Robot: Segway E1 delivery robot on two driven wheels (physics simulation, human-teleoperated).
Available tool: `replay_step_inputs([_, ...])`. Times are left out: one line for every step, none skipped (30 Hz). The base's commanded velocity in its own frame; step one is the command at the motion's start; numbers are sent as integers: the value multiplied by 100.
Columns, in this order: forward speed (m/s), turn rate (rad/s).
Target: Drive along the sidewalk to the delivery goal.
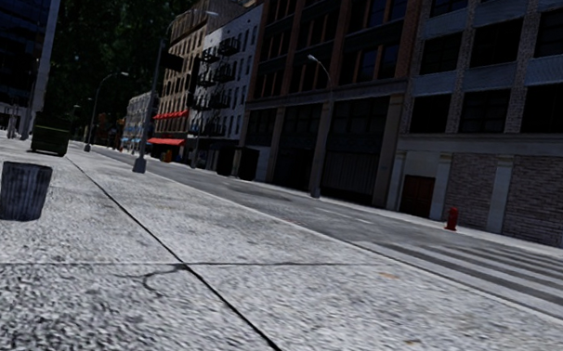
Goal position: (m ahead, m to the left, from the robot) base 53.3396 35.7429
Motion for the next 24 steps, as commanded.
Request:
replay_step_inputs([200, 36])
replay_step_inputs([200, 36])
replay_step_inputs([200, 36])
replay_step_inputs([200, 36])
replay_step_inputs([200, 36])
replay_step_inputs([200, 36])
replay_step_inputs([200, 36])
replay_step_inputs([200, 36])
replay_step_inputs([200, 36])
replay_step_inputs([200, 36])
replay_step_inputs([200, 36])
replay_step_inputs([200, 36])
replay_step_inputs([200, 36])
replay_step_inputs([200, 36])
replay_step_inputs([200, 36])
replay_step_inputs([200, 36])
replay_step_inputs([200, 36])
replay_step_inputs([200, 36])
replay_step_inputs([200, 36])
replay_step_inputs([200, 36])
replay_step_inputs([200, 36])
replay_step_inputs([200, 36])
replay_step_inputs([200, 37])
replay_step_inputs([200, 38])
